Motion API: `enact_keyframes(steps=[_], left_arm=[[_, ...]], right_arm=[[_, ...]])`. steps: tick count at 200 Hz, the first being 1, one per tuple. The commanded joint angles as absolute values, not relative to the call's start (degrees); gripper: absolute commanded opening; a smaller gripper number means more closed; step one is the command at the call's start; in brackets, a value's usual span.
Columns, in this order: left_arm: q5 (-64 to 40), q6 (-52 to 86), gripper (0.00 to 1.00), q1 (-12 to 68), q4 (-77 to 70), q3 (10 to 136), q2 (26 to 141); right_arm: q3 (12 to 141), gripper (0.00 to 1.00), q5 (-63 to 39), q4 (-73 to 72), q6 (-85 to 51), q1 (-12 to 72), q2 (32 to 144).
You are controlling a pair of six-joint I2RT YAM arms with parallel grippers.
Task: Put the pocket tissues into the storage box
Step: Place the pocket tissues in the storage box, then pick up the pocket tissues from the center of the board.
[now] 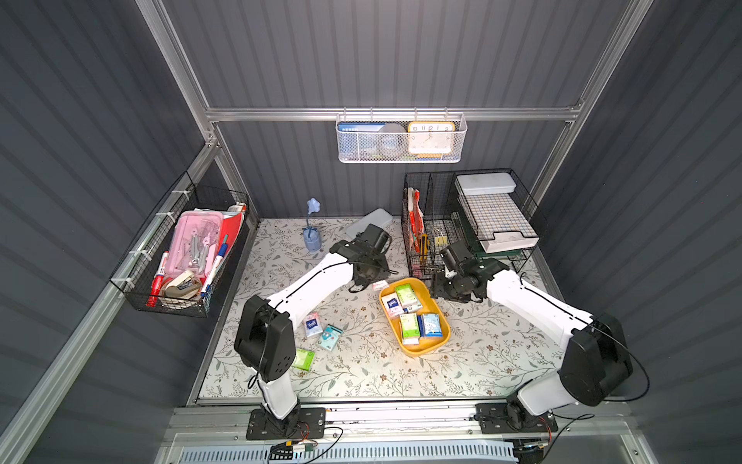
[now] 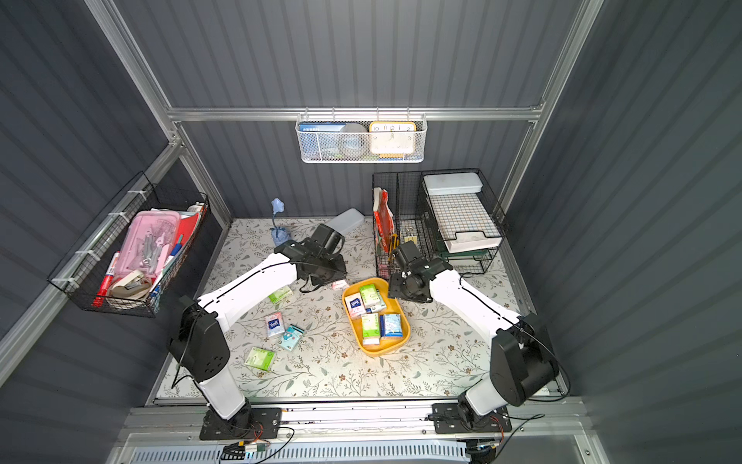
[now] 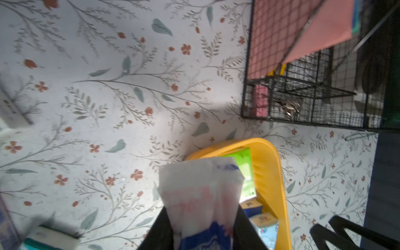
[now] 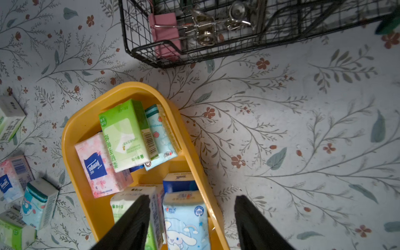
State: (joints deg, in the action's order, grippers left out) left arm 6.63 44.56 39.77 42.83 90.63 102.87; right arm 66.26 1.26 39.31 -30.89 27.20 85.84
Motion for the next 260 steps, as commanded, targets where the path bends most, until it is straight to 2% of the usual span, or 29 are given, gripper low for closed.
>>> enact_keyframes(steps=[1,60,111,162,168,187,194,214,221,260], left_arm=[[6.07,47.04,0.37,44.02,45.39,94.45,107.44],[7.76,50.22,0.38,51.02,47.72,102.82,118.14],[8.99,52.05,0.39,51.22,47.02,105.01,121.22],[8.99,57.55,0.47,51.22,47.63,106.35,123.62],[9.25,58.39,0.5,51.21,47.8,105.98,123.53],[9.65,59.77,0.77,51.17,47.77,105.04,122.8],[9.69,59.85,0.81,51.24,47.36,104.97,122.49],[10.11,60.19,0.86,51.22,46.77,105.44,121.59],[10.27,60.21,0.92,51.23,46.67,105.56,121.08],[13.45,61.52,0.93,50.97,48.92,105.6,116.81]], right_arm=[[64.07,0.67,2.4,38.2,-31.87,25.29,83.48],[60.57,0.67,1.76,37.44,-32.1,22.1,79.72],[60.44,0.67,0.54,36.68,-31.74,21.8,79.27],[60.56,0.67,0.64,36.73,-31.55,21.79,78.99],[60.56,0.67,0.73,36.82,-31.51,21.8,78.86],[60.56,0.67,0.74,36.74,-31.4,21.8,78.6],[60.63,0.67,0.55,36.69,-31.38,21.8,78.49],[60.73,0.67,0.06,36.73,-31.1,21.79,78.49],[60.73,0.67,-0.12,36.73,-30.94,21.8,78.57],[61.2,0.67,-2.19,36.8,-30.38,21.88,78.86]])
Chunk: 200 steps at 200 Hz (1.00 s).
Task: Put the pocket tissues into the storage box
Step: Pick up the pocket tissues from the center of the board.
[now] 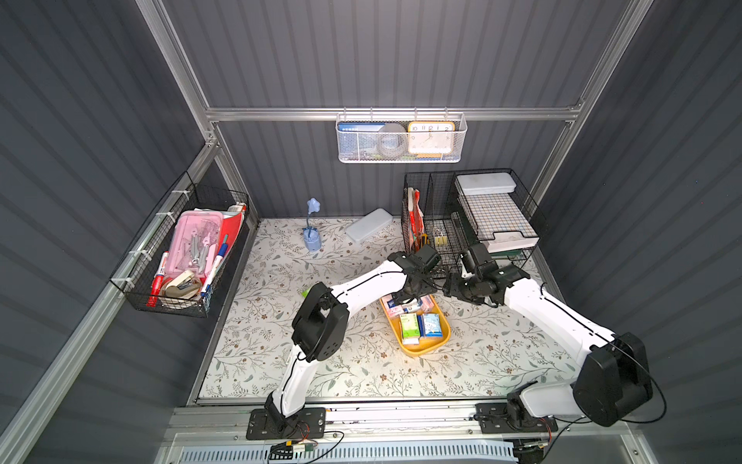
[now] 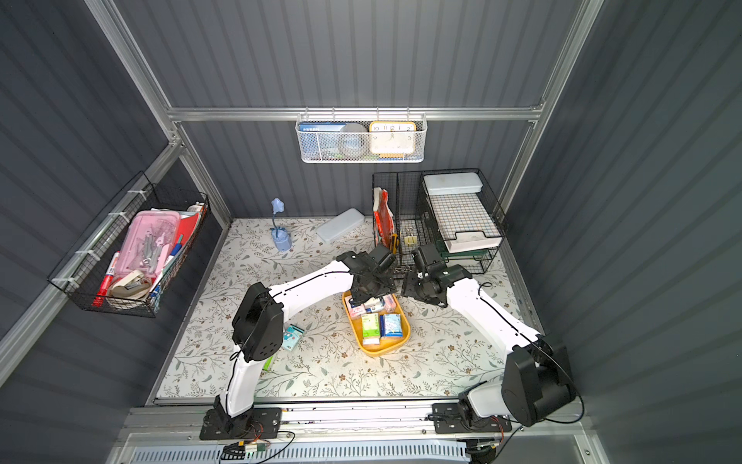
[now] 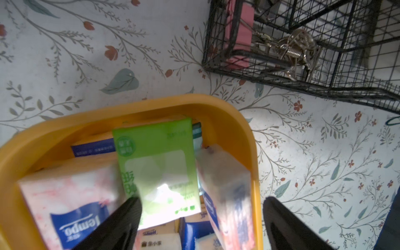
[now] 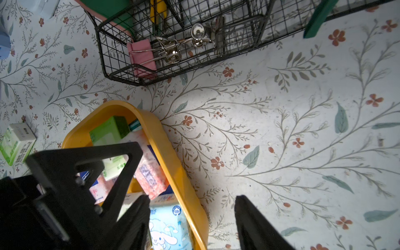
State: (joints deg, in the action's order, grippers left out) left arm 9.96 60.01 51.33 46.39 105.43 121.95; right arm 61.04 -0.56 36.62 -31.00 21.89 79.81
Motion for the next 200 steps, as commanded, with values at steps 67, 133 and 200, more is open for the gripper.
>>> enact_keyframes(steps=[67,133,200], left_arm=[[18.45,55.92,0.93,42.77,49.37,90.96,101.84],[16.22,41.56,0.93,25.03,45.72,73.06,89.56],[6.9,19.94,0.93,11.52,38.7,70.79,96.81]], right_arm=[[64.49,0.65,-3.3,36.99,-30.82,25.6,81.78],[68.59,0.65,-1.9,37.43,-31.62,30.39,85.76],[71.11,0.66,-1.36,38.9,-31.46,31.11,88.13]])
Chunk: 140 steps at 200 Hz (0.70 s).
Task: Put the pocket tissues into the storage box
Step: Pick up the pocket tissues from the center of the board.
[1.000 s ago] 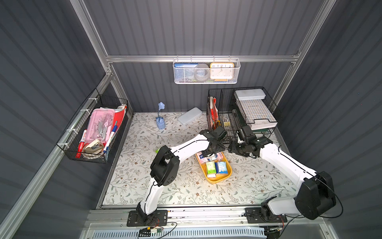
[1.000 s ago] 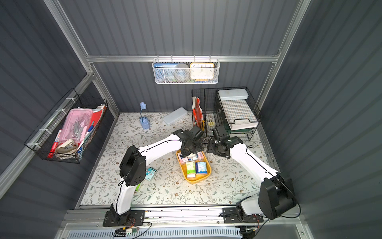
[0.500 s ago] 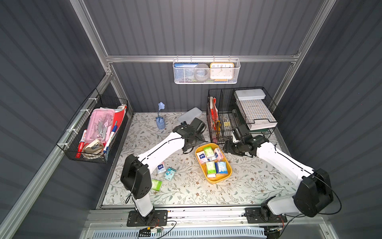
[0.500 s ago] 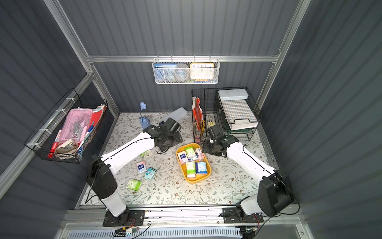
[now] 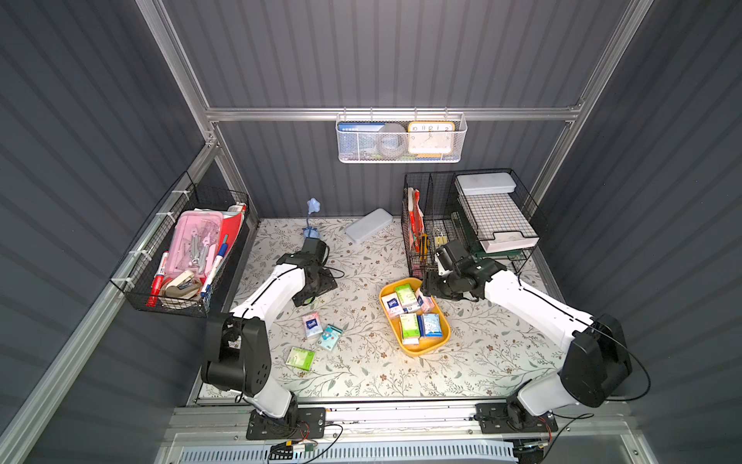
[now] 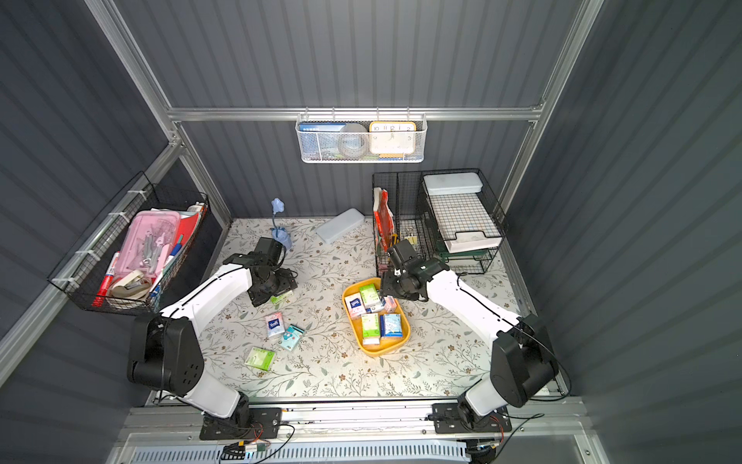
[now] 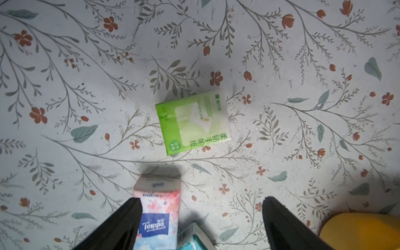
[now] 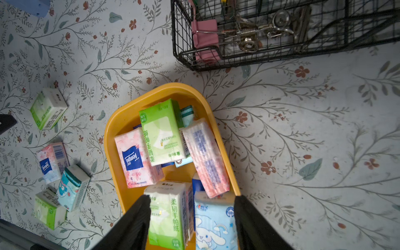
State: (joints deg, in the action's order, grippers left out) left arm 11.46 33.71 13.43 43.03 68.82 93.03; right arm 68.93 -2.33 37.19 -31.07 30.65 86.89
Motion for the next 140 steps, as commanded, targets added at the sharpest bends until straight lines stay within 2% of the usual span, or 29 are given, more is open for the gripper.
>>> enact_keyframes(steps=[1,44,76,140], left_arm=[[6.83,19.51,0.93,11.43,38.56,70.86,96.97],[0.14,5.98,0.95,7.92,32.88,75.24,103.74],[-2.16,1.35,0.96,4.71,32.92,75.58,107.59],[-2.44,-3.6,0.96,4.57,35.22,73.32,109.38]], right_arm=[[71.15,0.66,-1.38,38.96,-31.46,31.16,88.1],[73.18,0.66,-1.23,41.19,-30.19,31.46,89.91],[74.2,0.66,-0.38,42.29,-29.71,31.58,90.45],[76.41,0.66,-0.53,42.34,-29.78,32.08,92.96]])
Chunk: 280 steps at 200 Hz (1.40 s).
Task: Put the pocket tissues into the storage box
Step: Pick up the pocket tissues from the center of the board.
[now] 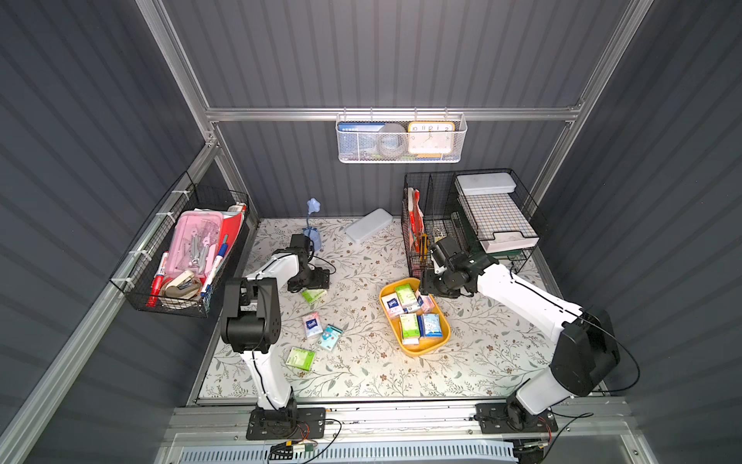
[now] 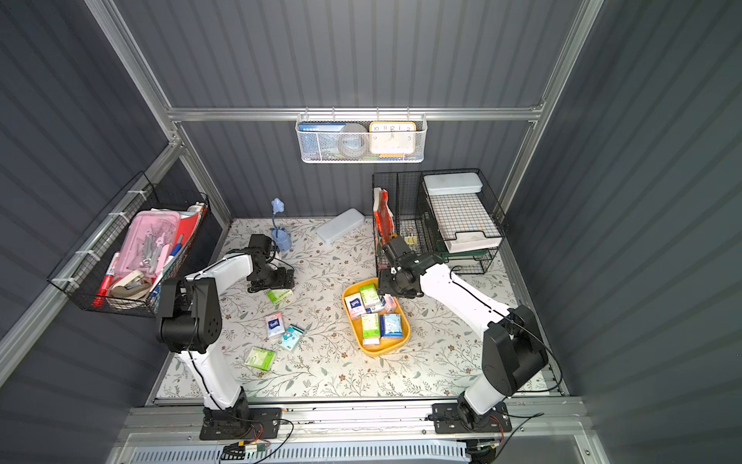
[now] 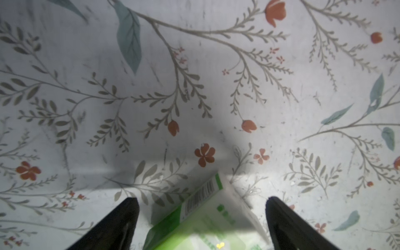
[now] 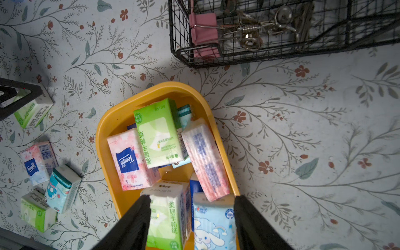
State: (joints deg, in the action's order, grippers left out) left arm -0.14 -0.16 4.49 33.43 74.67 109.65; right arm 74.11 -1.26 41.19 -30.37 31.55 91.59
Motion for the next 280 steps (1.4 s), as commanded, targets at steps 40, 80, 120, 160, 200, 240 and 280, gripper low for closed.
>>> enact_keyframes(steps=[40,80,120,160,200,240,280], left_arm=[[-3.61,0.84,0.97,4.66,34.63,70.78,106.84],[-2.57,4.31,0.96,6.27,36.78,68.47,106.02],[5.5,6.72,0.93,9.71,38.15,70.15,109.15],[10.45,8.95,0.65,9.84,40.18,74.05,111.97],[10.71,9.07,0.49,9.84,40.76,75.16,113.04],[8.19,10.52,0.45,9.98,42.53,76.08,110.95],[4.76,16.76,0.45,13.02,44.39,75.89,104.7]], right_arm=[[77.05,0.66,-0.26,42.47,-29.92,32.86,93.83],[76.85,0.66,-0.25,42.09,-30.14,33.17,94.08],[77.09,0.66,-0.02,42.02,-30.08,33.4,94.14],[76.49,0.66,1.43,42.54,-30.01,33.4,93.34],[76.35,0.66,1.22,42.24,-30.14,33.38,93.5],[76.44,0.66,2.36,42.25,-29.95,33.38,93.38],[75.88,0.66,3.43,41.85,-29.97,33.3,92.87]])
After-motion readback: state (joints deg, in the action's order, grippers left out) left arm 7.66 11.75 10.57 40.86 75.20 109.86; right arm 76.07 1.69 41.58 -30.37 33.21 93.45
